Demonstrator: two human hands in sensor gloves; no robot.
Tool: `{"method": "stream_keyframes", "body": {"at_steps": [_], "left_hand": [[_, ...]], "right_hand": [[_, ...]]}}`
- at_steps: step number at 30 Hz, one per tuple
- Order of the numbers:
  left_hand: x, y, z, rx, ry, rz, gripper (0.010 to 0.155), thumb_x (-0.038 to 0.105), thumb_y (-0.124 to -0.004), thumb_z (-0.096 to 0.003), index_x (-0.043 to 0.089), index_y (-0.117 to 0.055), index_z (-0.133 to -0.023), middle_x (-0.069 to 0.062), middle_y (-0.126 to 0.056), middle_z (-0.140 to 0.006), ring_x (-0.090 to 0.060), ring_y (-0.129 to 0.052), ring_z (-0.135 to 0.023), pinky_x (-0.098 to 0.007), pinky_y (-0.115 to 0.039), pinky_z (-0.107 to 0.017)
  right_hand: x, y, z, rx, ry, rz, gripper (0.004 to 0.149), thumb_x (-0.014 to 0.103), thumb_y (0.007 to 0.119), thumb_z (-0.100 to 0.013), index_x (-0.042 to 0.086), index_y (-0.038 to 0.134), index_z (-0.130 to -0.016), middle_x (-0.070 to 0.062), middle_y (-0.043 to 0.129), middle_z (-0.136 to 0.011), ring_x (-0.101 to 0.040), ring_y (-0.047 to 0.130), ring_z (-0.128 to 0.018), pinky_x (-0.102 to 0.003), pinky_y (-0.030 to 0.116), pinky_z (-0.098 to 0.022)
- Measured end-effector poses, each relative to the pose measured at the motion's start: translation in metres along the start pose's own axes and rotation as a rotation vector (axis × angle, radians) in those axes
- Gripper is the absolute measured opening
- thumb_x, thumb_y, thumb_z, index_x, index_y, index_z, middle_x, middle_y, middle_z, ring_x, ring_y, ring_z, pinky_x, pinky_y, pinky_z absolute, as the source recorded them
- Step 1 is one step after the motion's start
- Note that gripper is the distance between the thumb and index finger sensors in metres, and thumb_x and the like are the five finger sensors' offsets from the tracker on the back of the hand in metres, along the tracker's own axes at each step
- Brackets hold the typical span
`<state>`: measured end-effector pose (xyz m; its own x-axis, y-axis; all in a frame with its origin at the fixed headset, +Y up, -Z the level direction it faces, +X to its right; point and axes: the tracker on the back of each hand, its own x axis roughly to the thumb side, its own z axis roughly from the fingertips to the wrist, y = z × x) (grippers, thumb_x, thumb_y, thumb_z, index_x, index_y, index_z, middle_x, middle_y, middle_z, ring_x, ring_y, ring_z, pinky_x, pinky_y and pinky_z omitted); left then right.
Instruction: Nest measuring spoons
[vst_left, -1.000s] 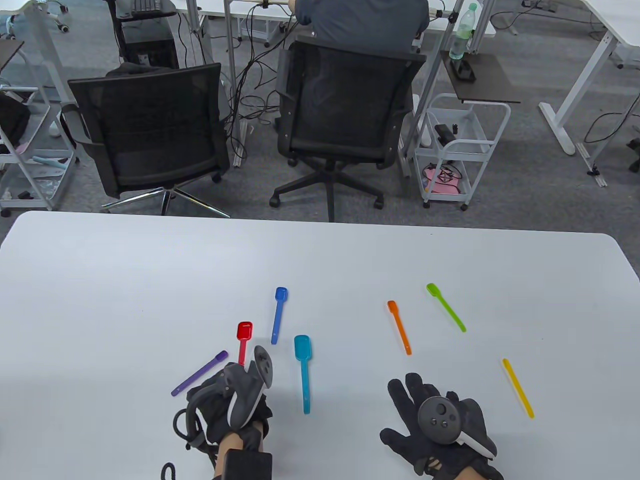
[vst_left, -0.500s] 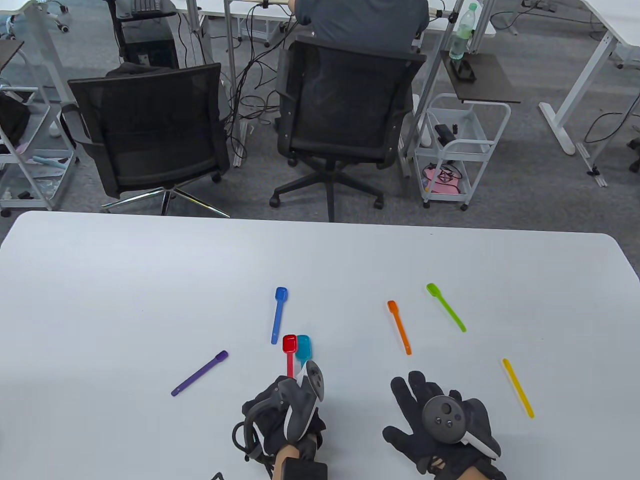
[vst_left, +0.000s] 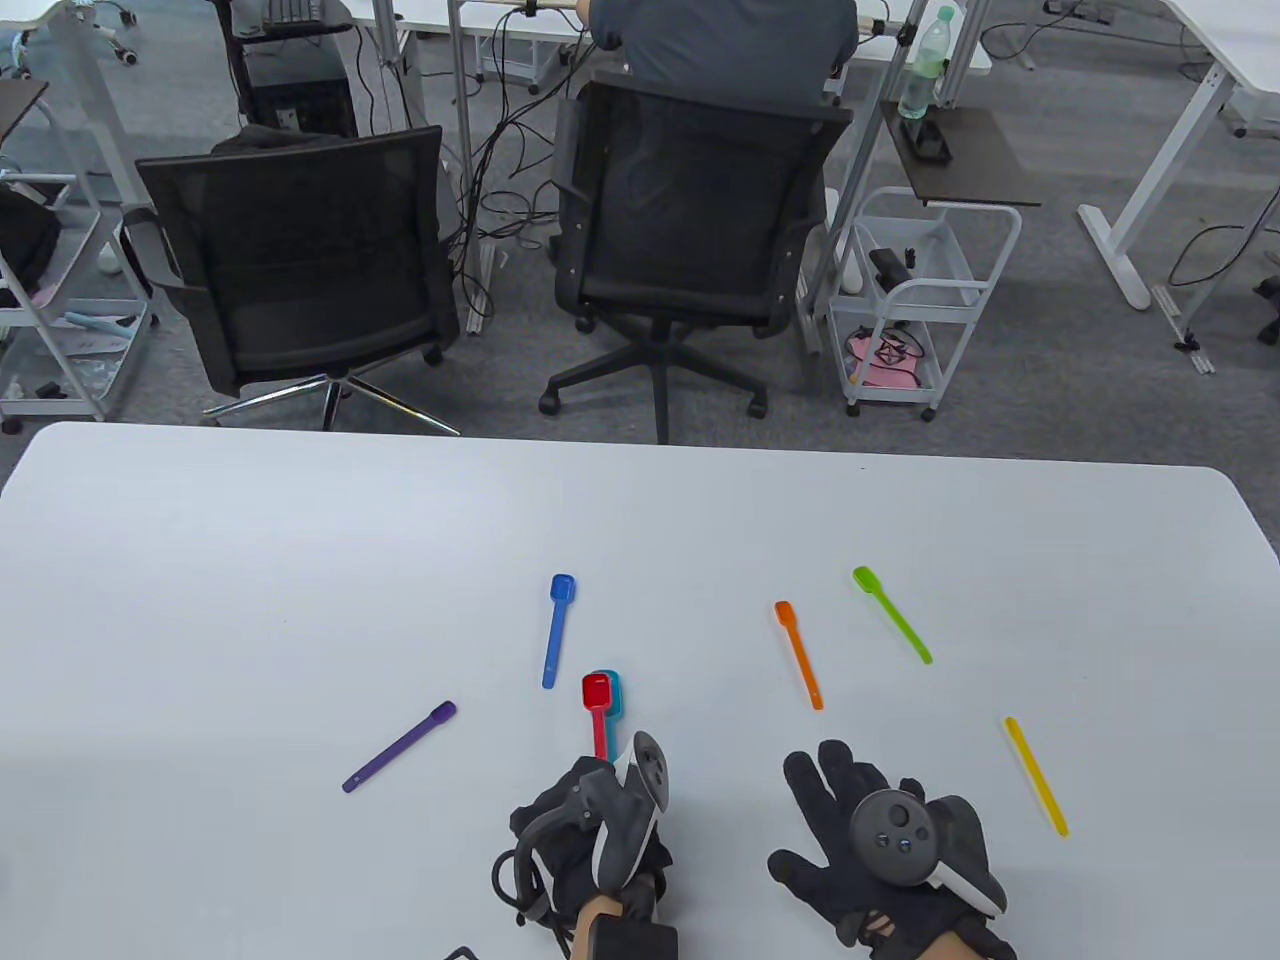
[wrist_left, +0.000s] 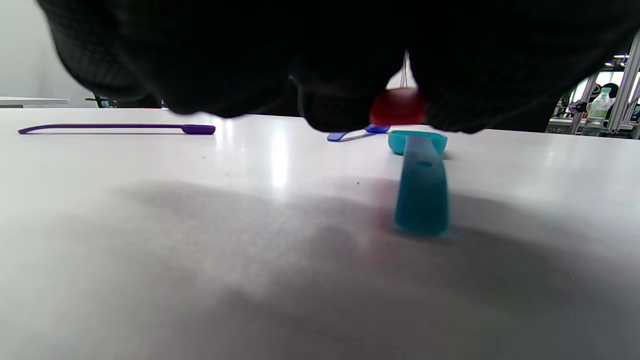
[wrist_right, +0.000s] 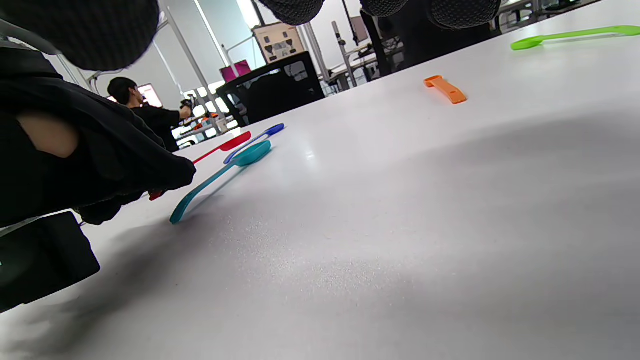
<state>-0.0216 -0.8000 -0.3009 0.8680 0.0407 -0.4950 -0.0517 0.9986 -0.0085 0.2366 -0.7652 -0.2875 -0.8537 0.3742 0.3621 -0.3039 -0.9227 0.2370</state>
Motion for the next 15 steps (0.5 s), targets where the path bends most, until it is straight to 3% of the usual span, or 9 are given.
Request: {"method": "stream_keyframes", "body": {"at_steps": [15], "left_hand": [[0.0023, 0.0014, 0.0018, 0.001, -0.004, -0.009, 0.06, 0.056, -0.094, -0.0445, 0.006, -0.096, -0.078, 0.014, -0.097, -0.035, -0.011, -0.102, -0.026, -0.062, -0.079, -0.059]], "right_hand": [[-0.0016, -0.0017, -0.0001, -0.003, 0.0, -0.013, 0.093, 0.071, 0.071, -0.038, 0.02, 0.04, -0.11, -0.026, 0.032, -0.115, -0.062, 0.049, -0.098, -0.085, 0.031, -0.057]]}}
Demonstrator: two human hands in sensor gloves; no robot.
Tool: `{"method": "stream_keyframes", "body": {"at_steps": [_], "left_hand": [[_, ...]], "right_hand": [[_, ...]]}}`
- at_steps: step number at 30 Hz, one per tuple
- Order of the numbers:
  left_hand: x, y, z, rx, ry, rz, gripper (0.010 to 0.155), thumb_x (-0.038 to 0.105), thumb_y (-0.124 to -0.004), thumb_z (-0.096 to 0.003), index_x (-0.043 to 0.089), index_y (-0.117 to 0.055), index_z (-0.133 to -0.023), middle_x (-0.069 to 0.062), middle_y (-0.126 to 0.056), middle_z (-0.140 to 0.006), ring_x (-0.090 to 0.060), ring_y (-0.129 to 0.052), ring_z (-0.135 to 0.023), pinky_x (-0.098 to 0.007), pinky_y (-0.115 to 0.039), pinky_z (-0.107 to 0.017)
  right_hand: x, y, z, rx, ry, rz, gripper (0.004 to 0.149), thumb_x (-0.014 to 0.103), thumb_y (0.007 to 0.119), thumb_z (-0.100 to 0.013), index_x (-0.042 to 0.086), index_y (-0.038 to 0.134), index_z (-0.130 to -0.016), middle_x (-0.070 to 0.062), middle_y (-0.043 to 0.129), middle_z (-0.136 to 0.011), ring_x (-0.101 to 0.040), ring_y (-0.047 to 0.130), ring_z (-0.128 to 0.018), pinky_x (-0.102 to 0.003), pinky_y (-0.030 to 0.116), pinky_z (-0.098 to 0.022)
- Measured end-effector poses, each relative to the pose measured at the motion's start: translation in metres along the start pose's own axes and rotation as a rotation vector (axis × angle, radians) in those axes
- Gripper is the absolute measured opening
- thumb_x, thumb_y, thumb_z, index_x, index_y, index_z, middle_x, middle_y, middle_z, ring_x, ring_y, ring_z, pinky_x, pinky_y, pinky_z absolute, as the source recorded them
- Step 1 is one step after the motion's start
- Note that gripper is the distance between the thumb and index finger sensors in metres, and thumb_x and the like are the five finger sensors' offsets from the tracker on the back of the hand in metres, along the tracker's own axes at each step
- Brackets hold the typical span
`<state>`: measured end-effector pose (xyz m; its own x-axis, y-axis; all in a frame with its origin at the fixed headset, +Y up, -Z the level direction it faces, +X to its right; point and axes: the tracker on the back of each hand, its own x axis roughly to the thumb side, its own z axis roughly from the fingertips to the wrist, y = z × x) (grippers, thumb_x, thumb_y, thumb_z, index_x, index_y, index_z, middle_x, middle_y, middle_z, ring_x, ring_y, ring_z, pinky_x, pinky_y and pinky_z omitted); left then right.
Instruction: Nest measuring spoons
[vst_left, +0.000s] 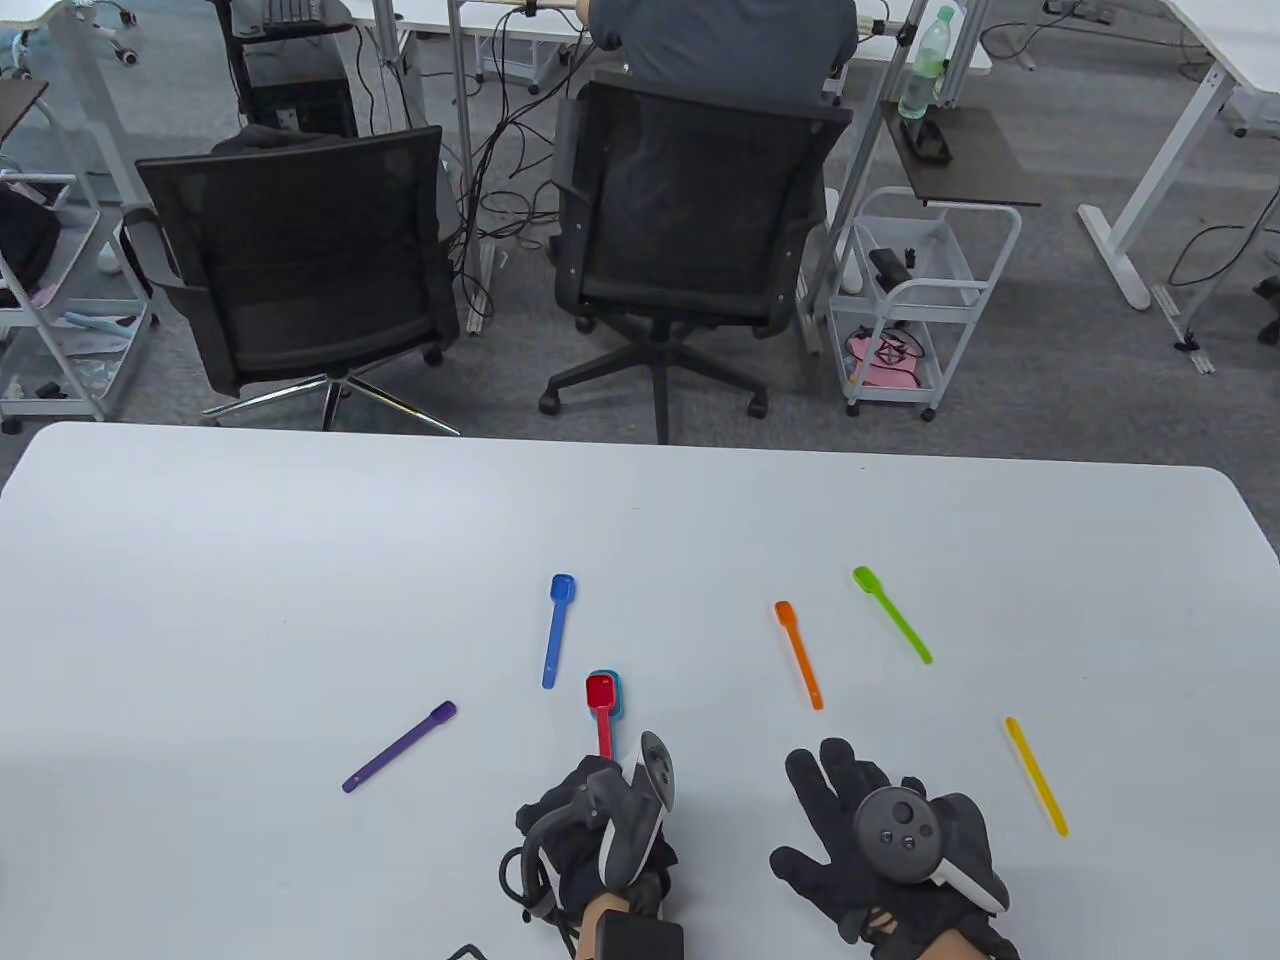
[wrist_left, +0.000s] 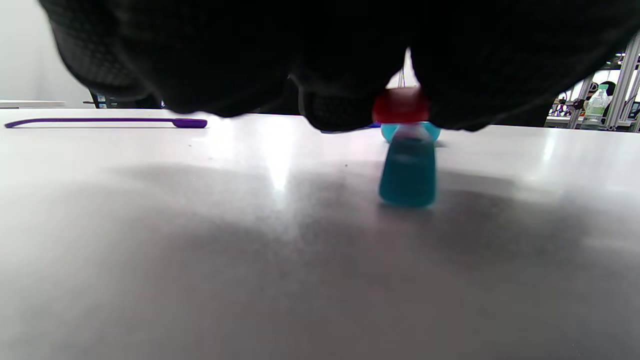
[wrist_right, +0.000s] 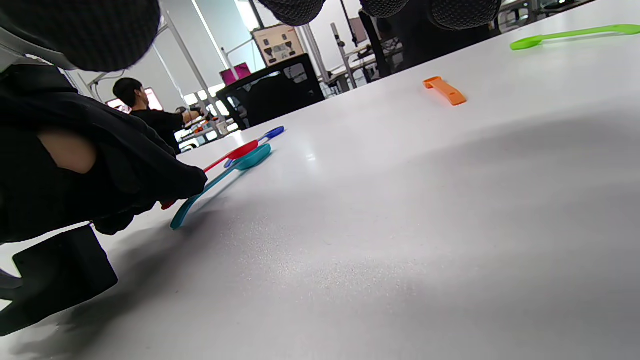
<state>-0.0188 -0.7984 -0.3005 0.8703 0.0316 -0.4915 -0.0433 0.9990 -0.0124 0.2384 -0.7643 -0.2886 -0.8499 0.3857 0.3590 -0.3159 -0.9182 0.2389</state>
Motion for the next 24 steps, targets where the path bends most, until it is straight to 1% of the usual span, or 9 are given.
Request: {"method": "stream_keyframes", "body": {"at_steps": [7, 24], "left_hand": [[0.0012, -0.0004, 0.0, 0.007, -0.004, 0.005, 0.06, 0.056, -0.094, -0.0445, 0.007, -0.096, -0.078, 0.014, -0.097, -0.035, -0.011, -0.102, -0.026, -0.062, -0.079, -0.059], [0.0025, 0.0015, 0.0004, -0.011, -0.009, -0.002, 0.06, 0.057, -0.093, -0.0447, 0.007, -0.096, -0.078, 0.014, -0.097, -0.036, -0.011, -0.102, -0.026, -0.062, -0.079, -0.06]], "right_hand": [[-0.0008, -0.0007, 0.0, -0.002, -0.001, -0.005, 0.094, 0.071, 0.071, -0.038, 0.02, 0.04, -0.11, -0.026, 0.032, -0.115, -0.062, 0.049, -0.098, -0.085, 0.031, -0.057], [-0.0018, -0.0022, 0.0, -0.006, -0.002, -0.019, 0.093, 0.071, 0.071, -0.038, 0.02, 0.04, -0.11, -0.026, 0.033, -0.115, -0.062, 0.05, -0.098, -0.085, 0.031, -0.057]]}}
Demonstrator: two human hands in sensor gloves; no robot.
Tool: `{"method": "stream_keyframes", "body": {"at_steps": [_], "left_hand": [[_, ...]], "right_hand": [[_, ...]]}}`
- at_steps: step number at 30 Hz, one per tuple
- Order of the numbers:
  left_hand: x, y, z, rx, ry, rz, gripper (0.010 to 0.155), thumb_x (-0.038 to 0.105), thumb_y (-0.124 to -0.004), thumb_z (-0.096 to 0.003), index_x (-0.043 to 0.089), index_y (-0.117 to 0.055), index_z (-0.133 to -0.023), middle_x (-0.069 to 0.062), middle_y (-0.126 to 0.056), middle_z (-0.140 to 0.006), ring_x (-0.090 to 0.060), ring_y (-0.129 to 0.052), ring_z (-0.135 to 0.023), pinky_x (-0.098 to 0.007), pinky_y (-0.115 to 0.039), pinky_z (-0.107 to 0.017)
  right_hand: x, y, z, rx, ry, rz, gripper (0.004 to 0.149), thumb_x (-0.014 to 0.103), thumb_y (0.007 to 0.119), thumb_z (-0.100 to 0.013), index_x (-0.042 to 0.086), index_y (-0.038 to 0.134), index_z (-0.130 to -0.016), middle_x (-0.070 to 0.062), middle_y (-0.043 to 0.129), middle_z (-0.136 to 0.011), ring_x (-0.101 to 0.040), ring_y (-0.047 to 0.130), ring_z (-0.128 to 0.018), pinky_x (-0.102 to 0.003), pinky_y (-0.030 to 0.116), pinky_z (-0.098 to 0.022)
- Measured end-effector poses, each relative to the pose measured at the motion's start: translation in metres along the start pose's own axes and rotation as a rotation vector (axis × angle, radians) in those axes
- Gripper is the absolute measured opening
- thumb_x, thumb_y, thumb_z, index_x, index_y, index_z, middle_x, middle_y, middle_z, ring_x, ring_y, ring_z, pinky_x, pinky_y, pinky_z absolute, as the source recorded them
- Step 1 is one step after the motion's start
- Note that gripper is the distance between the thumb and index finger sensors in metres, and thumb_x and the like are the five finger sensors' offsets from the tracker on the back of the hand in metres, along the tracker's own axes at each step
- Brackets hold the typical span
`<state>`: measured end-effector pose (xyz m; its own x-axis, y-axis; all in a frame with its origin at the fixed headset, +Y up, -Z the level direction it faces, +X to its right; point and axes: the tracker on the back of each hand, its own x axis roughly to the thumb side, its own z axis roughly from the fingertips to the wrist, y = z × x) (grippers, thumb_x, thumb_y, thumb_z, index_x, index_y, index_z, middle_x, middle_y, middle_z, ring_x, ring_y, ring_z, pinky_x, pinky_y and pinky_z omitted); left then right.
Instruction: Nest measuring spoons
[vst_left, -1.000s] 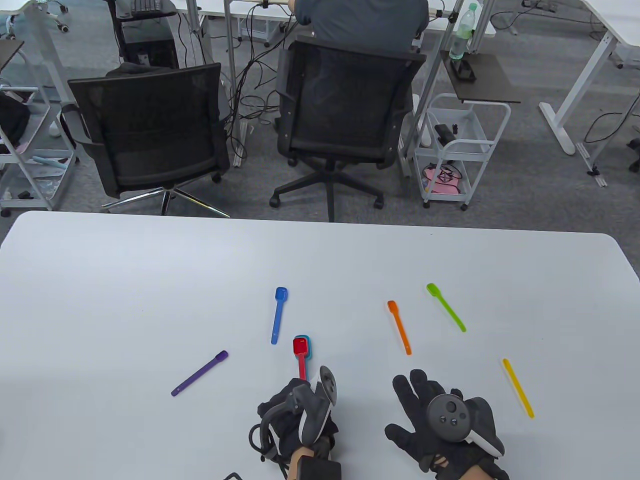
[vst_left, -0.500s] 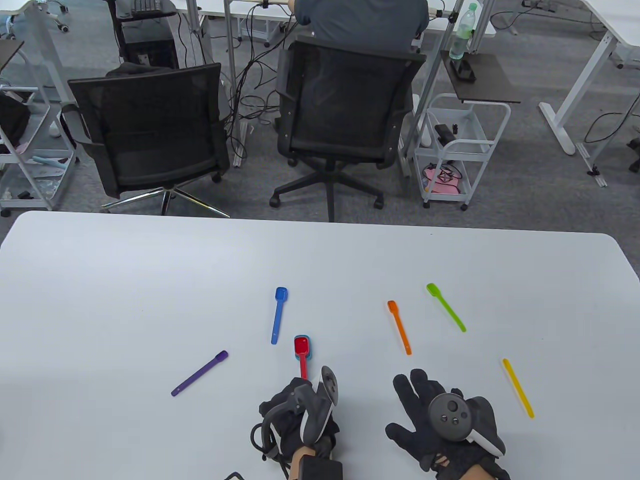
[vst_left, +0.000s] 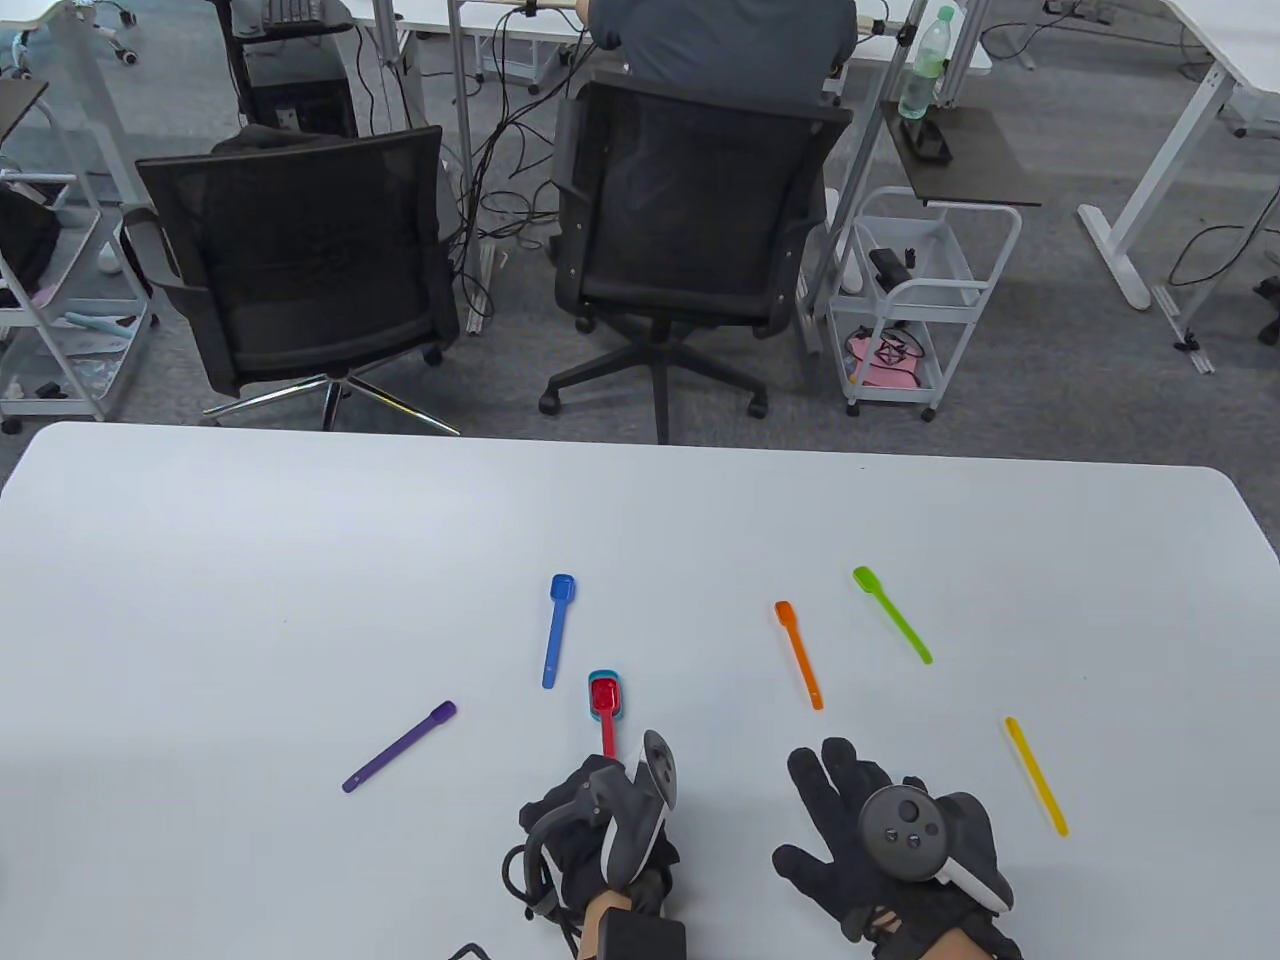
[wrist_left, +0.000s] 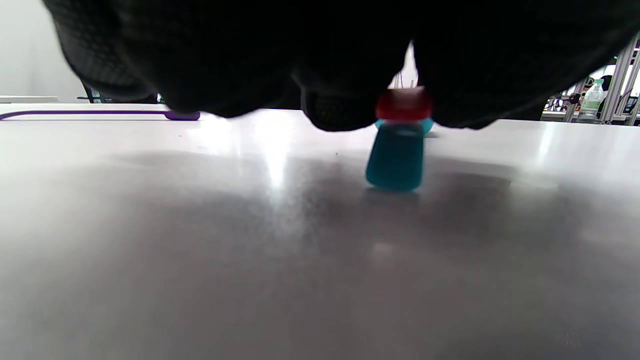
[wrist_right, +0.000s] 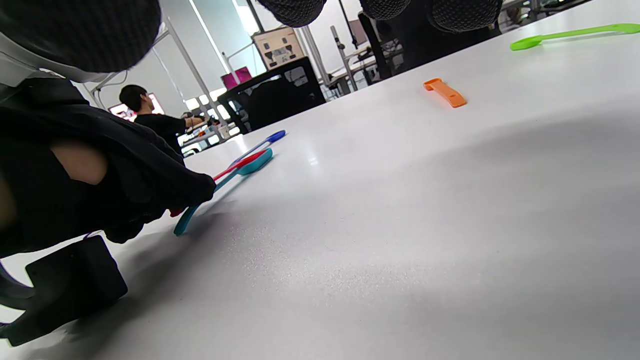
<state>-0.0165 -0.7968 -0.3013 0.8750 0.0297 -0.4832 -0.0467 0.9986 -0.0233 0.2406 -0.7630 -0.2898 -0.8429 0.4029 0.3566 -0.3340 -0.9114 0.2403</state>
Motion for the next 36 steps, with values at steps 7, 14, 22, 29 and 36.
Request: {"method": "stream_keyframes", "body": {"at_steps": [7, 14, 22, 29, 36], "left_hand": [[0.0, 0.001, 0.0, -0.013, -0.003, -0.002, 0.06, 0.057, -0.093, -0.0453, 0.008, -0.095, -0.079, 0.014, -0.097, -0.036, -0.011, -0.102, -0.027, -0.062, -0.078, -0.061], [0.0, 0.0, 0.0, -0.026, -0.003, 0.0, 0.06, 0.058, -0.092, -0.0452, 0.008, -0.095, -0.079, 0.014, -0.097, -0.036, -0.011, -0.102, -0.028, -0.062, -0.078, -0.061], [-0.003, 0.001, 0.001, -0.032, -0.008, 0.007, 0.063, 0.061, -0.091, -0.0445, 0.009, -0.094, -0.08, 0.013, -0.096, -0.038, -0.012, -0.102, -0.029, -0.062, -0.076, -0.061], [-0.025, 0.024, -0.01, 0.038, -0.008, 0.038, 0.068, 0.062, -0.088, -0.0448, 0.008, -0.09, -0.087, 0.013, -0.095, -0.039, -0.013, -0.1, -0.03, -0.062, -0.074, -0.063], [-0.045, 0.052, -0.051, 0.046, -0.039, 0.003, 0.073, 0.062, -0.091, -0.0419, 0.01, -0.086, -0.093, 0.012, -0.095, -0.043, -0.014, -0.099, -0.033, -0.063, -0.071, -0.065]], "right_hand": [[0.0, -0.001, 0.0, -0.001, 0.001, -0.004, 0.093, 0.071, 0.071, -0.038, 0.02, 0.041, -0.11, -0.026, 0.033, -0.115, -0.063, 0.05, -0.098, -0.085, 0.032, -0.057], [-0.001, -0.001, 0.0, -0.001, 0.002, -0.006, 0.093, 0.071, 0.071, -0.038, 0.02, 0.041, -0.11, -0.026, 0.033, -0.115, -0.063, 0.051, -0.098, -0.085, 0.032, -0.057], [-0.001, -0.002, 0.001, -0.001, 0.003, -0.011, 0.093, 0.071, 0.072, -0.038, 0.02, 0.041, -0.11, -0.026, 0.034, -0.115, -0.063, 0.051, -0.097, -0.085, 0.032, -0.057], [-0.001, -0.002, 0.002, -0.002, -0.001, -0.027, 0.093, 0.071, 0.071, -0.038, 0.019, 0.041, -0.11, -0.027, 0.034, -0.115, -0.062, 0.052, -0.097, -0.085, 0.032, -0.058], [-0.004, -0.002, 0.002, 0.003, -0.004, -0.042, 0.093, 0.071, 0.072, -0.038, 0.019, 0.041, -0.11, -0.027, 0.035, -0.115, -0.063, 0.053, -0.097, -0.085, 0.033, -0.057]]}}
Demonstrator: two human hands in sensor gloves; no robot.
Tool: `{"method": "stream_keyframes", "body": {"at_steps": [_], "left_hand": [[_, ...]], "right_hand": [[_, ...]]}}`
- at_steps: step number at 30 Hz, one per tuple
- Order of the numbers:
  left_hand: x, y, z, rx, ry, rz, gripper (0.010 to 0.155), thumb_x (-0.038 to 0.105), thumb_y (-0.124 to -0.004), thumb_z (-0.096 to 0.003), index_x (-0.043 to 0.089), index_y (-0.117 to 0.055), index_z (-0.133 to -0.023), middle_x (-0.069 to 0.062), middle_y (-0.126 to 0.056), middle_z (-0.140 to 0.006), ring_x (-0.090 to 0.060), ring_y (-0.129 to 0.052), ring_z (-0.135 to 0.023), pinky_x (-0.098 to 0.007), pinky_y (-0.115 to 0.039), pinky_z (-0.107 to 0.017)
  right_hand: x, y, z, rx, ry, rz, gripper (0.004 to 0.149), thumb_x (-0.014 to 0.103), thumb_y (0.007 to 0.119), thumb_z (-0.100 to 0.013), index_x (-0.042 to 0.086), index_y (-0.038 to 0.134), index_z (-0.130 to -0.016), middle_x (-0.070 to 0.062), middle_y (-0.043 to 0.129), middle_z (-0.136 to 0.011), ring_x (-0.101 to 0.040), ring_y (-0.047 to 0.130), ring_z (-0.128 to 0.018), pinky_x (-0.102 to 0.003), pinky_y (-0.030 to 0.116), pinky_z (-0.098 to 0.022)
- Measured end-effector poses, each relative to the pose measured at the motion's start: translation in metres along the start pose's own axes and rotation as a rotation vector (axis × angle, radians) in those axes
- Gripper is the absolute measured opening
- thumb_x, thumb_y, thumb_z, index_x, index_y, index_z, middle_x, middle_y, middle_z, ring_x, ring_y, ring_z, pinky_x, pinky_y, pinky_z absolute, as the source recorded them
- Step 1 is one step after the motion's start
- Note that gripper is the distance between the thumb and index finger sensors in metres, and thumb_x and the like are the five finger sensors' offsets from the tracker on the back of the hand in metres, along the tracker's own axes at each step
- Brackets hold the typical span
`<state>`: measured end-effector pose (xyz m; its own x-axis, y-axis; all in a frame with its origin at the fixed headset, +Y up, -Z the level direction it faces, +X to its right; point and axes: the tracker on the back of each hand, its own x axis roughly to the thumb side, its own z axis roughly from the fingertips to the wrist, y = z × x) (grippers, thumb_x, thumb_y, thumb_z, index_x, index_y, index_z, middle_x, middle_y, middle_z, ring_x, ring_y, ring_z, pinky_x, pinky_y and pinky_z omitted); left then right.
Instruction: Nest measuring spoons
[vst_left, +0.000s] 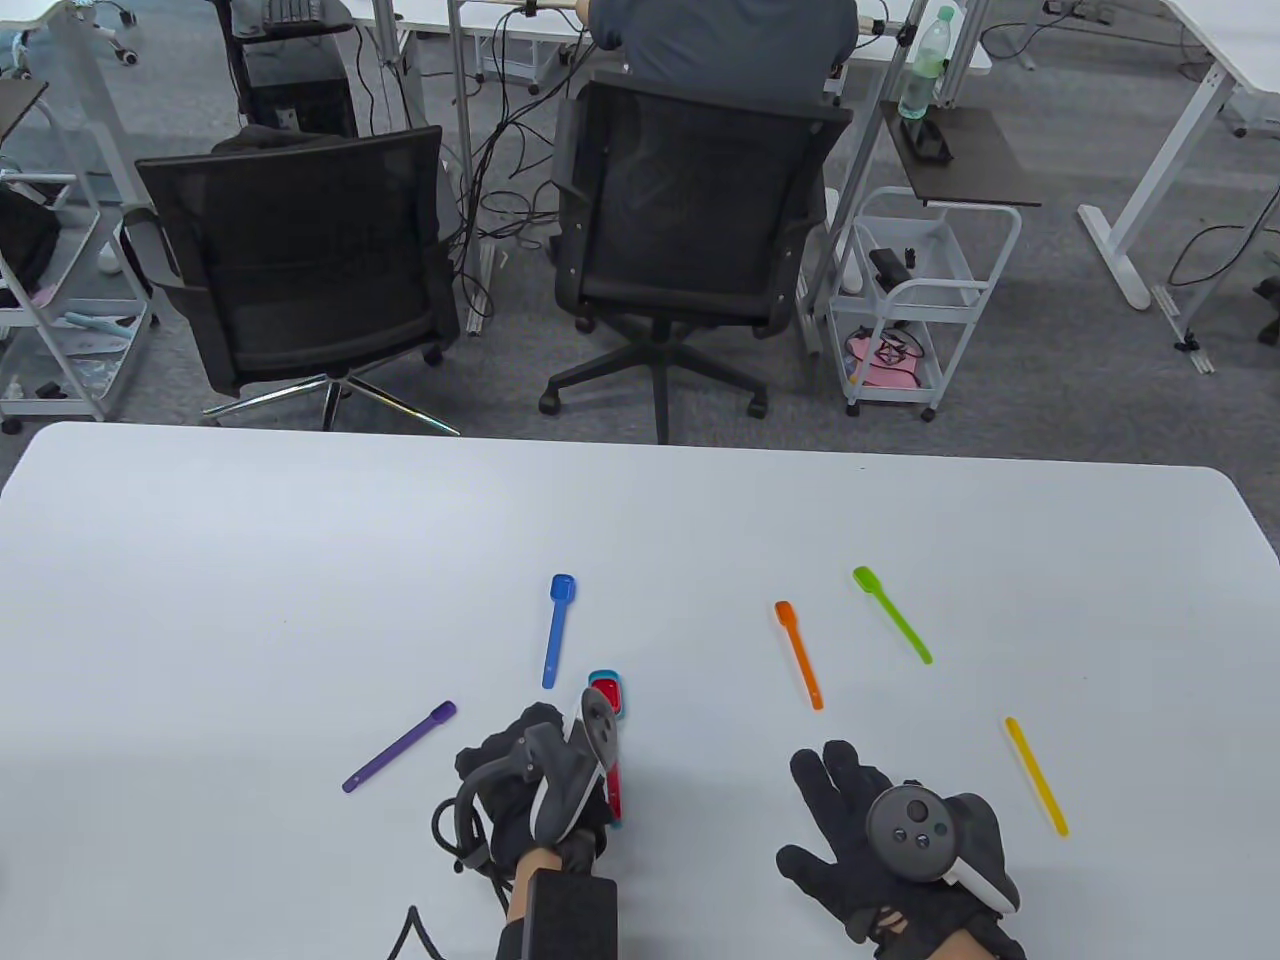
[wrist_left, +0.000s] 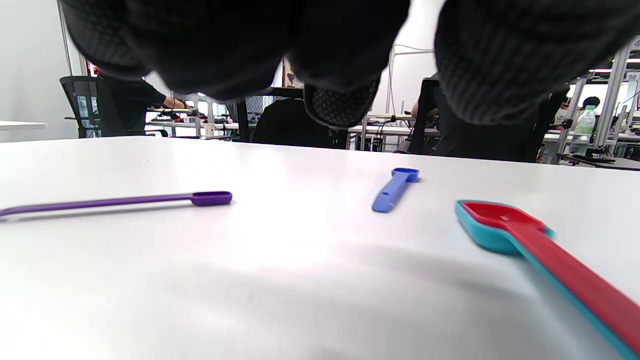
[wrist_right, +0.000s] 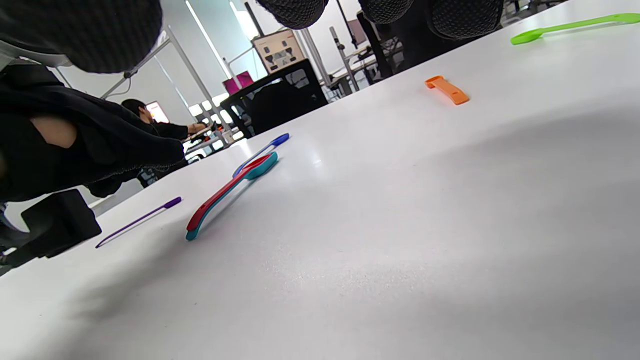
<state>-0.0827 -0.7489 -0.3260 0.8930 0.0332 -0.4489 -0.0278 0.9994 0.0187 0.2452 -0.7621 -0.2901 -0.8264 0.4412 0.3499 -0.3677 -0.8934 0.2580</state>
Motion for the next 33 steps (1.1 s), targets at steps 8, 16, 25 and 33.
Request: {"method": "stream_keyframes", "body": {"at_steps": [8, 16, 25, 33], "left_hand": [[0.001, -0.003, -0.052, -0.086, -0.015, -0.017, 0.078, 0.062, -0.094, -0.0397, 0.01, -0.084, -0.096, 0.011, -0.094, -0.045, -0.016, -0.099, -0.036, -0.065, -0.069, -0.066], [0.008, -0.02, -0.088, -0.175, -0.031, -0.014, 0.08, 0.062, -0.095, -0.0386, 0.01, -0.083, -0.098, 0.01, -0.094, -0.048, -0.017, -0.098, -0.038, -0.067, -0.067, -0.066], [0.014, -0.027, -0.103, -0.219, -0.031, -0.02, 0.08, 0.062, -0.096, -0.0385, 0.009, -0.084, -0.097, 0.01, -0.095, -0.047, -0.017, -0.098, -0.038, -0.067, -0.067, -0.066], [0.021, -0.031, -0.11, -0.232, -0.024, -0.031, 0.079, 0.062, -0.095, -0.0389, 0.009, -0.085, -0.096, 0.01, -0.095, -0.047, -0.017, -0.098, -0.037, -0.067, -0.067, -0.066]], "right_hand": [[0.003, 0.004, -0.006, 0.029, -0.012, 0.005, 0.093, 0.071, 0.072, -0.038, 0.019, 0.041, -0.11, -0.027, 0.035, -0.115, -0.063, 0.054, -0.096, -0.085, 0.033, -0.057], [0.003, 0.005, -0.008, 0.047, -0.011, -0.004, 0.093, 0.07, 0.072, -0.039, 0.019, 0.042, -0.11, -0.028, 0.035, -0.115, -0.063, 0.055, -0.096, -0.085, 0.033, -0.057], [0.003, 0.005, -0.009, 0.06, 0.002, -0.013, 0.094, 0.07, 0.073, -0.038, 0.019, 0.042, -0.11, -0.028, 0.036, -0.115, -0.063, 0.056, -0.096, -0.085, 0.033, -0.057], [0.002, 0.004, -0.009, 0.061, 0.007, -0.018, 0.093, 0.07, 0.073, -0.039, 0.018, 0.042, -0.11, -0.028, 0.036, -0.115, -0.063, 0.057, -0.095, -0.085, 0.033, -0.057]]}}
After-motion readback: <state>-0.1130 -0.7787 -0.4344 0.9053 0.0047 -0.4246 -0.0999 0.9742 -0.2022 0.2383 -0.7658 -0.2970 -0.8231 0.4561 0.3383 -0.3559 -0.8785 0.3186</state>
